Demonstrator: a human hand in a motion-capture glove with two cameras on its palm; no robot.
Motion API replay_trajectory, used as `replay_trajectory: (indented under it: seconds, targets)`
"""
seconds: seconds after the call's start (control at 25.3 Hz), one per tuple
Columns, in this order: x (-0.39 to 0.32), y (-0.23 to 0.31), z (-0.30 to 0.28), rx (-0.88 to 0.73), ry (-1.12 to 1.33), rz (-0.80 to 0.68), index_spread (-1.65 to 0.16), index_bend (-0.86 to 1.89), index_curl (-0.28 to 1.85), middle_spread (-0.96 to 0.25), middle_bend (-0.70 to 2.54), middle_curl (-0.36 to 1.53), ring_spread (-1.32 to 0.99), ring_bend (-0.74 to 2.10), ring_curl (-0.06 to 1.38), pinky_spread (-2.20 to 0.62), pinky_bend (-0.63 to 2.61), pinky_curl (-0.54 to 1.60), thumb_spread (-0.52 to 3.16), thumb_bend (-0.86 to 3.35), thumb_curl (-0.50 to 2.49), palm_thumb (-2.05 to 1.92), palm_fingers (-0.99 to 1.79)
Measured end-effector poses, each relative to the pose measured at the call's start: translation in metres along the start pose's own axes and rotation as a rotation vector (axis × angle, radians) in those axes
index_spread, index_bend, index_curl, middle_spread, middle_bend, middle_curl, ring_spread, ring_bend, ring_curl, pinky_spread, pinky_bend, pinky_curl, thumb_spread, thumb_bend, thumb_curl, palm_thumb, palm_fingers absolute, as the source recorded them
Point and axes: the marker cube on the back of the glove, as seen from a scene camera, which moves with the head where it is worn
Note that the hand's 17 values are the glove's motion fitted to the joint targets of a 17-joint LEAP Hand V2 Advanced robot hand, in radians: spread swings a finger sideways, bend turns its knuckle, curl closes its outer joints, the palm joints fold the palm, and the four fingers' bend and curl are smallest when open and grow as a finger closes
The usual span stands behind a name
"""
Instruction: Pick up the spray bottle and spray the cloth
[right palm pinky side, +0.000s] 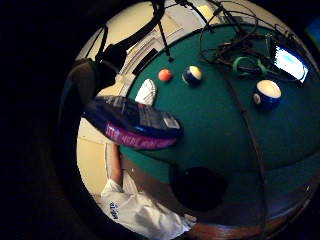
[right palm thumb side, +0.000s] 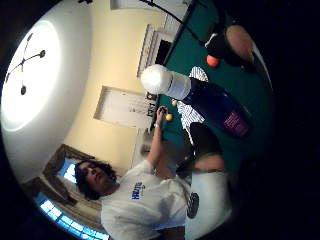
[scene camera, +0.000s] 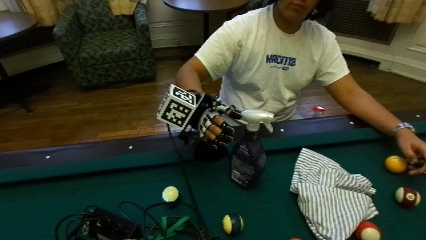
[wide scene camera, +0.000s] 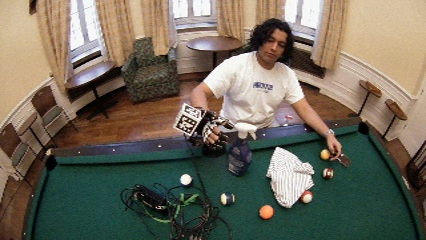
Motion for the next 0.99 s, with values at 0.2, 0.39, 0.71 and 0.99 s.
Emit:
replay_trajectory:
  seconds: [0.2,0.39,0.71,0.99]
  targets:
    - [-0.003,-0.008,0.017,-0.022,-0.047,-0.002,-0.34,0.14,0.38,-0.19,0.32,0.43,-0.16,0.50,0.38,0.00,0.33,0.35,0.94,-0.03,0.48,0.85,0.77]
    - [-0.007,-0.017,0.031,-0.033,-0.091,-0.003,-0.35,0.12,0.35,-0.18,0.30,0.42,-0.16,0.48,0.37,0.04,0.29,0.33,0.94,-0.03,0.46,0.84,0.78]
    - [-0.012,-0.029,0.053,-0.059,-0.163,0.010,-0.36,0.09,0.31,-0.19,0.29,0.41,-0.16,0.48,0.37,0.08,0.26,0.33,0.93,-0.04,0.43,0.81,0.77]
    - [-0.014,-0.039,0.069,-0.049,-0.226,0.029,-0.35,0.08,0.26,-0.20,0.30,0.42,-0.17,0.48,0.37,0.10,0.25,0.33,0.91,-0.04,0.41,0.78,0.72]
